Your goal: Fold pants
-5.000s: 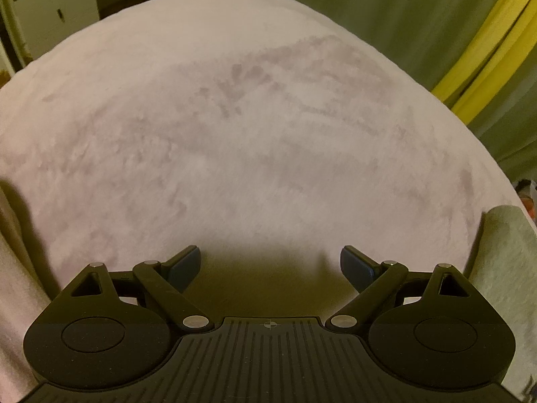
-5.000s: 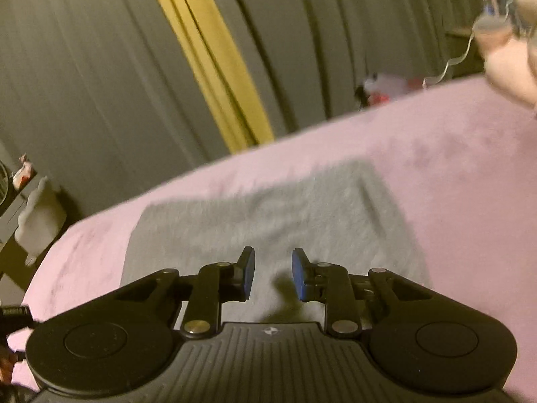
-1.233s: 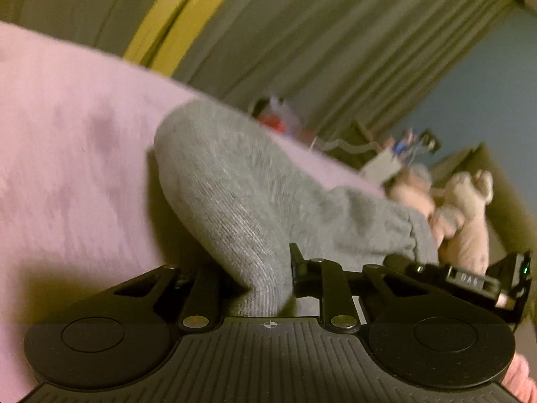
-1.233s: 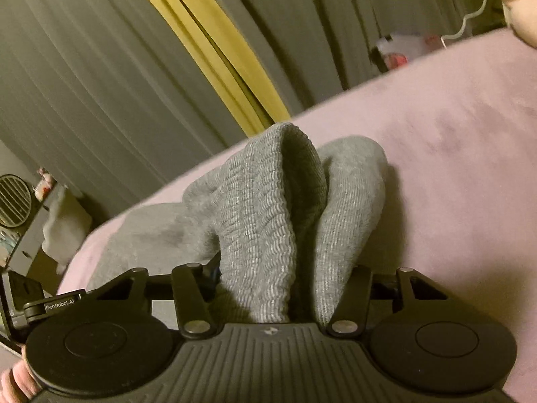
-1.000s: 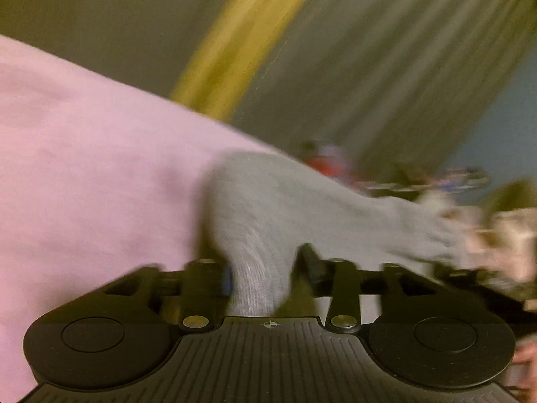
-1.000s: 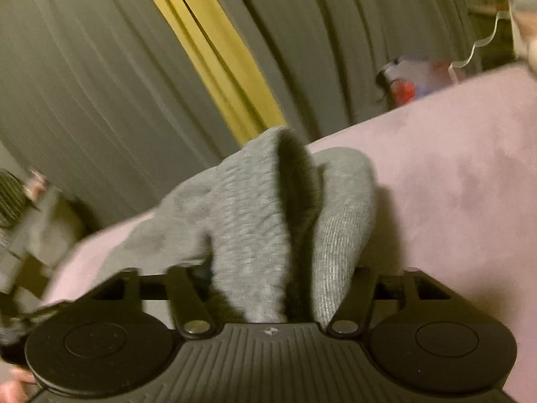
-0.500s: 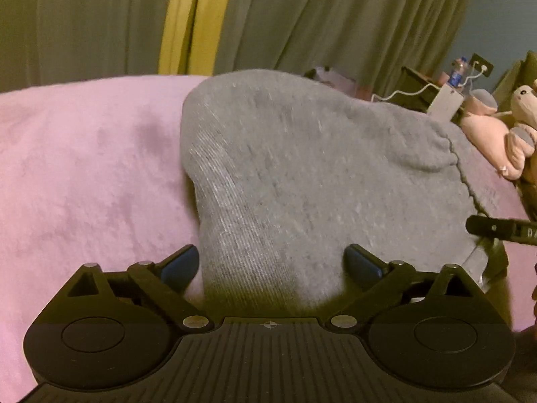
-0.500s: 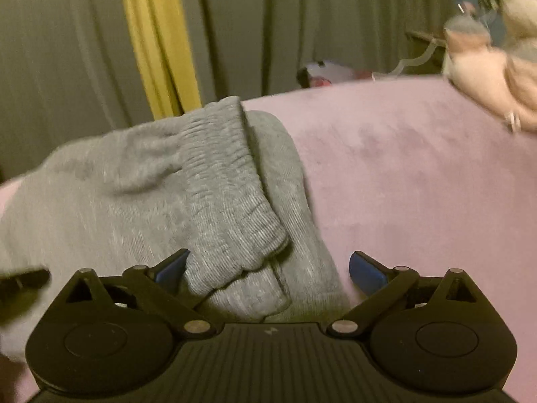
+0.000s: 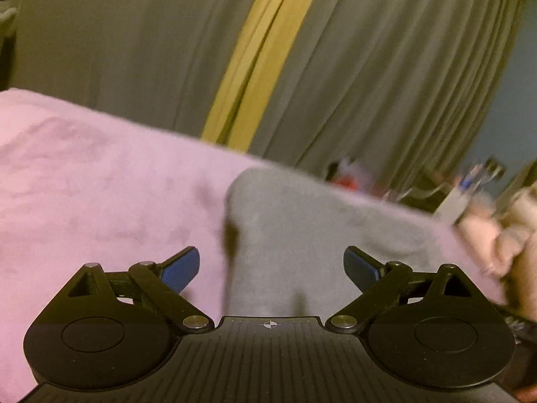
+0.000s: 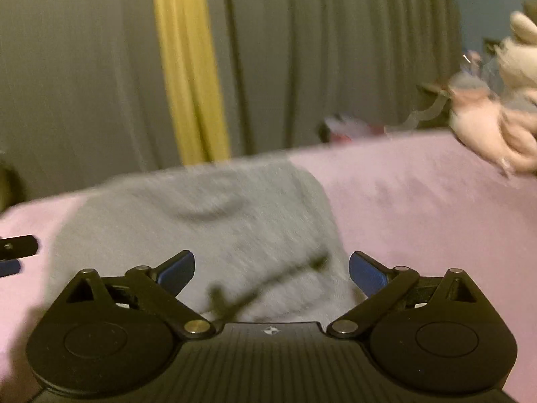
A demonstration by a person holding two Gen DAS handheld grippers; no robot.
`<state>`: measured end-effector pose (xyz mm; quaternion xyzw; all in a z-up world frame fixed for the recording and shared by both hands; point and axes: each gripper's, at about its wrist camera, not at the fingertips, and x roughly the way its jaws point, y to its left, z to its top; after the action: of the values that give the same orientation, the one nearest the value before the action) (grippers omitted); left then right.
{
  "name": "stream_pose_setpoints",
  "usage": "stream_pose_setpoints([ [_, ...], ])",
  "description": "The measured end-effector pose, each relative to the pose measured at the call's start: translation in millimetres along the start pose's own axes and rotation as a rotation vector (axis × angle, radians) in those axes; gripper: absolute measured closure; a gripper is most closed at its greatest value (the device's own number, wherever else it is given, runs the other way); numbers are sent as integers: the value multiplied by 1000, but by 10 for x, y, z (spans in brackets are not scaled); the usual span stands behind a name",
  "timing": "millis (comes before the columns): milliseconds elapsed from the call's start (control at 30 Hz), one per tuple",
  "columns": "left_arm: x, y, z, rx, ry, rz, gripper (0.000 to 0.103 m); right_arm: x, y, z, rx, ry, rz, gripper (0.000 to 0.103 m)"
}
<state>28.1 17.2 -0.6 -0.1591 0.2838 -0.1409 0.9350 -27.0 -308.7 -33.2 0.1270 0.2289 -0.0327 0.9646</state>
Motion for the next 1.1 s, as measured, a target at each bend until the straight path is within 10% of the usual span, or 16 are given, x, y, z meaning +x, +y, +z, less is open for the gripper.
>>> stream_pose_setpoints([
  [67,-20,-50,-41,8,0,-60,5,-28,48,-22,-10,-30,72,18],
  [133,176,-122,-109,60,90,-31,5,126,92,-85,-28,28,98,54],
  [233,703,-75,-346,120,347,230,3,478,166,-298,-120,183,35,61],
  [433,542,-158,-373,114,271,295,2,194,379,-351,-260,151,27,27],
  [700,289,-279,-662,22,285,364,2,223,361,-436,-215,328,6,4],
  [1100,262,-648,-868,227,393,348,1,-135,504,-554,-222,314,10,4],
])
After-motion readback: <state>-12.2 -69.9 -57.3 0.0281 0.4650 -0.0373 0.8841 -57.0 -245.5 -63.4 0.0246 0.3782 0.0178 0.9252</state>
